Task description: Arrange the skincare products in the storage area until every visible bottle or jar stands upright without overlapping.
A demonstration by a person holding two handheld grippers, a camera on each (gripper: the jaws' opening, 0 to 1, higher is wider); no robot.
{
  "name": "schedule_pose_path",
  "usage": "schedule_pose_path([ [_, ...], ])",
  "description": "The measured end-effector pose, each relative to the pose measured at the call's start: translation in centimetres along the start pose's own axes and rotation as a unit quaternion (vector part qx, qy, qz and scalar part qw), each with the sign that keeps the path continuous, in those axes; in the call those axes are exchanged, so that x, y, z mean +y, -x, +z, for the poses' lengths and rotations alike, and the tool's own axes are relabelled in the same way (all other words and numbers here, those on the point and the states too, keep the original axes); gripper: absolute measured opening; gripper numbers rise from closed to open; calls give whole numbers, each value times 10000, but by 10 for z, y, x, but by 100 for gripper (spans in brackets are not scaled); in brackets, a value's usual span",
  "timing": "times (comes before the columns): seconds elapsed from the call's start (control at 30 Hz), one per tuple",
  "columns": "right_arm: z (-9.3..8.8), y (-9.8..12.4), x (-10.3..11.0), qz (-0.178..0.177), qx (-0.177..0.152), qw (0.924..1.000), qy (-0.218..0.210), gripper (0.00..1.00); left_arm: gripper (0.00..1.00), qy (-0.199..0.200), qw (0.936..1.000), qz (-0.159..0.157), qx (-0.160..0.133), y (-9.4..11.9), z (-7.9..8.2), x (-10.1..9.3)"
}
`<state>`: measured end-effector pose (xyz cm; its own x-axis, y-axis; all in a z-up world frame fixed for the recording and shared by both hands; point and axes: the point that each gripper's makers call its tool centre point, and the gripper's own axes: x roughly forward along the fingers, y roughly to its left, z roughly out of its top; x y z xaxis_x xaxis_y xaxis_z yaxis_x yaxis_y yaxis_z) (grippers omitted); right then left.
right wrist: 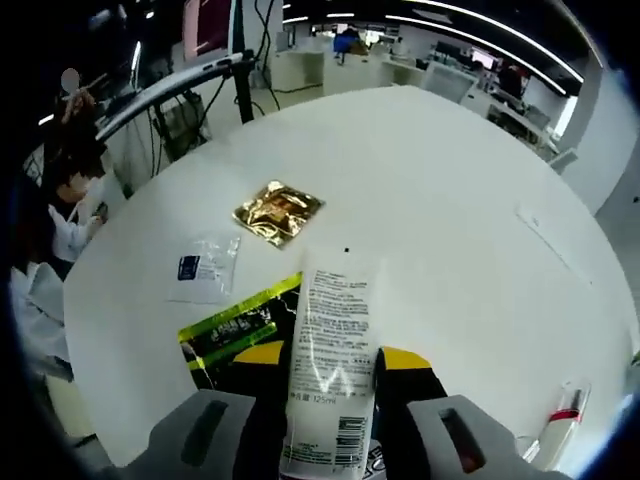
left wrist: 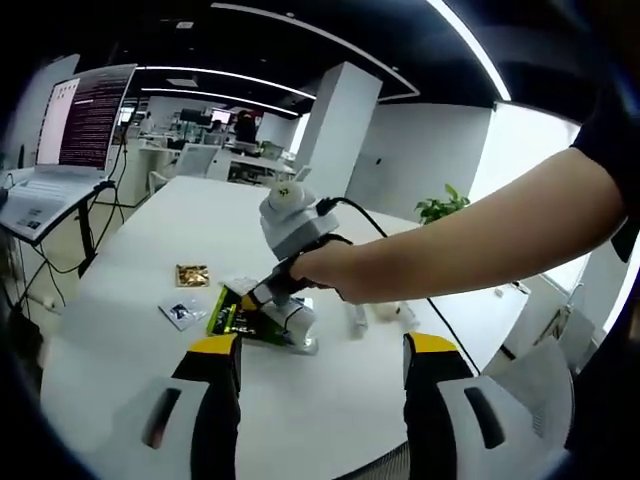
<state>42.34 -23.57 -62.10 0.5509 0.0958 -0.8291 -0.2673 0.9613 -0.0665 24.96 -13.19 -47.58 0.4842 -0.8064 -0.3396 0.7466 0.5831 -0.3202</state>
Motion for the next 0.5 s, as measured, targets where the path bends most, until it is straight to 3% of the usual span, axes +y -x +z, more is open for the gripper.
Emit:
schedule_pose_path([
  [0.33,-1,6,1,-84,-157,9996,216,23,59,35,10000,18,-10,0,0,2],
  [0.5,-4,17,5,2,-327,9995,54,23,58,135,9999,29,-27,0,0,4],
])
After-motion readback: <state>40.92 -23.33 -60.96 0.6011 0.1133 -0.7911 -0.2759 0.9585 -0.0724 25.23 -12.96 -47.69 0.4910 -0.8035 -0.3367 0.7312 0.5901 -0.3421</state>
